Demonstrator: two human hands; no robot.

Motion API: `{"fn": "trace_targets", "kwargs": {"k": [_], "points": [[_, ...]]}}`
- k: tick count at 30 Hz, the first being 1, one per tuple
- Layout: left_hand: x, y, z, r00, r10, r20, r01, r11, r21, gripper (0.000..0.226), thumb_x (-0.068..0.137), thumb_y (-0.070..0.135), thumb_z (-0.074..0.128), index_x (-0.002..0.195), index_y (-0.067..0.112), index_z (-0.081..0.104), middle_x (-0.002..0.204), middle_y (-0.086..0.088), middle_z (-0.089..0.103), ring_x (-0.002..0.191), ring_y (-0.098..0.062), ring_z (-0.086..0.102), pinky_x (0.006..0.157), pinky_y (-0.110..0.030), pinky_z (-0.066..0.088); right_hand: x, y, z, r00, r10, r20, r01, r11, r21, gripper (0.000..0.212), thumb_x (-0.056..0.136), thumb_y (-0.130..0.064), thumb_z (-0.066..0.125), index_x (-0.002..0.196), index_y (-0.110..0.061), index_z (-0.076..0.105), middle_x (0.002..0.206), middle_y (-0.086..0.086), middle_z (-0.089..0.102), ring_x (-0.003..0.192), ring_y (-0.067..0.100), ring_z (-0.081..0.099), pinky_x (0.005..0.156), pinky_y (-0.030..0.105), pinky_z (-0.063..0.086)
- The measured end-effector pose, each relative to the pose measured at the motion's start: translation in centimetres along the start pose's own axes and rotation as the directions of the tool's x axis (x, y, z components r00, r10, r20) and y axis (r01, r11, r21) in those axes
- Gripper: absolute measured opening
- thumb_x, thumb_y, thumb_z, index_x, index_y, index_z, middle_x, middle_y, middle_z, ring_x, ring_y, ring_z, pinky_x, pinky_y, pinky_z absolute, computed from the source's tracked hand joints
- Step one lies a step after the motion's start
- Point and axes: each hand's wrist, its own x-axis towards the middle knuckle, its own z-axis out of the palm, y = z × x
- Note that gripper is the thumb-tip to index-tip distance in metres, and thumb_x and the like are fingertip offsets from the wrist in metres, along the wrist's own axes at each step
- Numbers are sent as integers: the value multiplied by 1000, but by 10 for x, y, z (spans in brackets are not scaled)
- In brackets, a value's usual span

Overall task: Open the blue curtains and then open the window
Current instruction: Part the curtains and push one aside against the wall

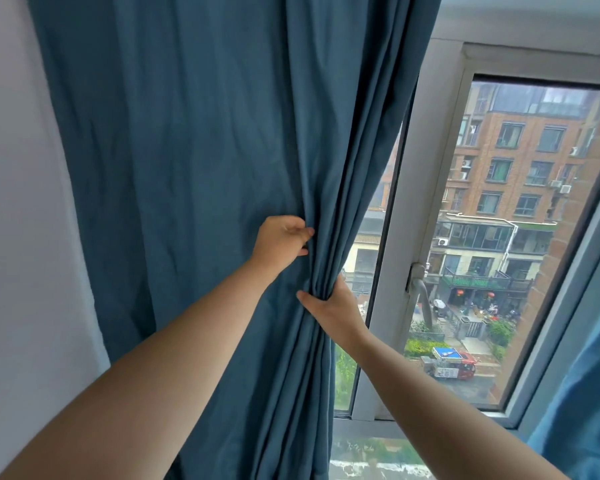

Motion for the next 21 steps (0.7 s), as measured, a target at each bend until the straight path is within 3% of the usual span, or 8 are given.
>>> {"fn": "trace_targets", "kwargs": {"k": [5, 9, 11, 14, 17, 18, 21], "points": [[-10, 10, 1, 999, -4, 36, 4, 1000, -2, 16, 89, 6, 57, 85, -10, 62, 87, -20, 64, 79, -22, 66, 63, -19, 57, 5, -12, 18, 983, 34, -179, -42, 998, -44, 47, 73, -33, 74, 111, -20, 51, 88, -9, 60, 80, 12, 58, 73, 28, 51], [-11, 8, -9, 998, 58, 16, -60, 989, 136, 26, 87, 10, 58, 77, -13, 57, 76, -18, 58, 75, -26, 61, 67, -31, 58, 11, -15, 27, 981, 43, -190, -61, 994, -88, 30, 84, -17, 60, 112, -7, 54, 94, 7, 65, 83, 26, 62, 68, 35, 52], [-13, 5, -18, 991, 136, -17, -128, 958, 259, 21, 86, 13, 57, 75, -4, 62, 73, -11, 61, 73, -17, 59, 71, -31, 52, 12, -16, 27, 986, 24, -167, -53, 984, -169, 26, 88, -7, 50, 113, -2, 53, 99, 13, 63, 84, 28, 59, 64, 33, 46], [-24, 3, -41, 931, 310, -192, -233, 911, 340, 21, 87, 9, 54, 96, 15, 71, 99, 7, 69, 93, -6, 61, 83, -15, 46, 13, -20, 29, 988, 9, -151, -43, 974, -222, 30, 87, 2, 43, 116, 0, 50, 99, 12, 60, 83, 27, 53, 66, 30, 43], [-24, -5, -63, 788, 511, -344, -335, 824, 458, 29, 82, 5, 59, 108, 15, 65, 122, 1, 58, 116, -14, 47, 95, -6, 30, 13, -23, 33, 989, 17, -149, -58, 958, -279, 35, 83, 8, 40, 117, 0, 45, 99, 13, 58, 78, 27, 49, 64, 31, 42], [-21, -10, -68, 776, 517, -361, -322, 817, 478, 36, 81, 9, 62, 117, 15, 60, 131, -2, 50, 124, -16, 40, 101, -11, 27, 12, -24, 36, 989, 14, -149, -59, 953, -298, 38, 81, 10, 40, 118, 0, 44, 100, 15, 59, 79, 29, 50, 64, 33, 44], [-12, -23, -73, 836, 348, -423, -186, 907, 379, 69, 78, 23, 70, 138, 16, 36, 149, -6, 28, 138, -19, 21, 113, -33, 24, 13, -25, 45, 991, -7, -131, -35, 948, -317, 41, 78, 13, 40, 117, -1, 44, 104, 18, 60, 81, 31, 53, 66, 35, 47]]}}
